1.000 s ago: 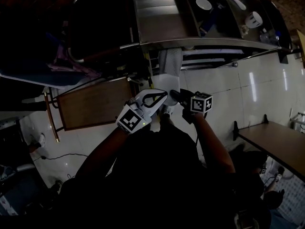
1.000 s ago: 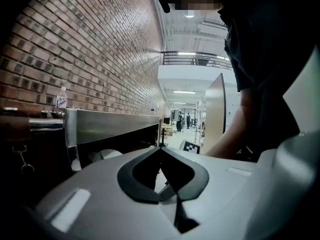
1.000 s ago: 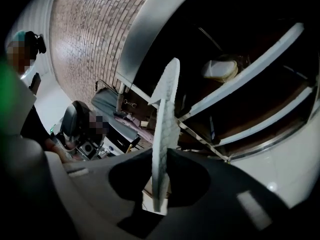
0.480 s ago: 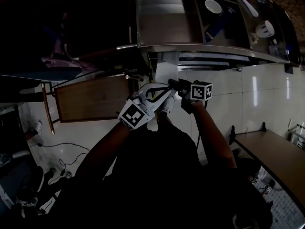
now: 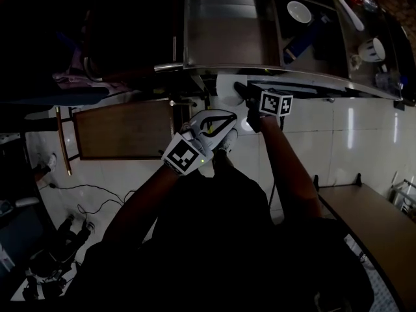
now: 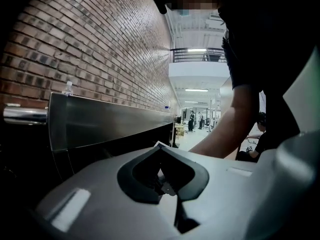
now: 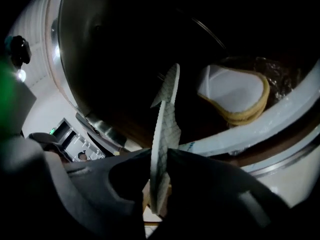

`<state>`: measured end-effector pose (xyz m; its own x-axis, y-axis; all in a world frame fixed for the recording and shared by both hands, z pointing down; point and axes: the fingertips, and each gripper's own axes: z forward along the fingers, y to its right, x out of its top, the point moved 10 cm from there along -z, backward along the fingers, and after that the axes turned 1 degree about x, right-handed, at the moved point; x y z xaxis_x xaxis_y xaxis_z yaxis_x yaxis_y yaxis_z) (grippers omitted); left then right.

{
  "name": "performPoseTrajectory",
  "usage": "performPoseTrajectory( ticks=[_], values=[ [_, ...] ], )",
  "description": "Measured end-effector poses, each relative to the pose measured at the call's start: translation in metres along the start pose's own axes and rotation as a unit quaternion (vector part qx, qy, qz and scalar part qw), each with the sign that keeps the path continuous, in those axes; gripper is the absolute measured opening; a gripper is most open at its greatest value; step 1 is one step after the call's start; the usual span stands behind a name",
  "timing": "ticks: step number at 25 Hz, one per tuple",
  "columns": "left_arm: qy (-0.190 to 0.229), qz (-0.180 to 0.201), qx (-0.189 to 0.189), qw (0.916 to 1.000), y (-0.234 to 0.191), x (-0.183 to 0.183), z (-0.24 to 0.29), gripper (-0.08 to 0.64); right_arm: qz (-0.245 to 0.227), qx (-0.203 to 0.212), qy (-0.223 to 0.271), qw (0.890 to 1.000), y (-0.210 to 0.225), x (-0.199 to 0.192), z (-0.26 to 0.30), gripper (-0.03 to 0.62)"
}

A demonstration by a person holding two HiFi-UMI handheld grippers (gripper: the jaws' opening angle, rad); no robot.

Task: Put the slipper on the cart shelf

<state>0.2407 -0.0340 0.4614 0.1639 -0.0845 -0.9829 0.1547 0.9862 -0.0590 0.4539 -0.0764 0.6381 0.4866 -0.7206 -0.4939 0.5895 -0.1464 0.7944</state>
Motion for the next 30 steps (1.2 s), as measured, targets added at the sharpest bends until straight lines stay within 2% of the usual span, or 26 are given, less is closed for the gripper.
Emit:
performPoseTrajectory(
  ticks=[6, 9, 13, 19, 24, 30],
  values=[
    [-0.007, -0.017, 0.013, 0.9998, -0.003, -0.007, 0.002, 0.002, -0.014, 0.004, 0.027, 1.000, 0.012, 0.014, 0.014, 0.069],
    [-0.017, -0.002, 0.015, 0.9997, -0.006, -0.014, 0.004, 0.002, -0.008, 0.015, 0.045, 0.999, 0.017, 0.021, 0.023, 0.069],
    [-0.013, -0.025, 0.022, 0.9994, -0.007, -0.015, 0.007, 0.002, -0.011, 0.014, 0.066, 0.998, 0.022, 0.031, 0.030, 0.069],
    [-0.016, -0.031, 0.026, 0.9990, -0.008, -0.019, 0.008, 0.002, -0.047, -0.029, 0.108, 0.993, 0.024, 0.040, 0.032, 0.078],
    [-0.013, -0.042, 0.037, 0.9983, -0.010, -0.020, 0.009, 0.002, -0.105, -0.089, 0.139, 0.981, 0.020, 0.043, 0.027, 0.112],
    [-0.015, -0.045, 0.041, 0.9980, -0.011, -0.023, 0.012, 0.002, -0.173, -0.170, 0.161, 0.957, 0.015, 0.046, 0.022, 0.249]
  ],
)
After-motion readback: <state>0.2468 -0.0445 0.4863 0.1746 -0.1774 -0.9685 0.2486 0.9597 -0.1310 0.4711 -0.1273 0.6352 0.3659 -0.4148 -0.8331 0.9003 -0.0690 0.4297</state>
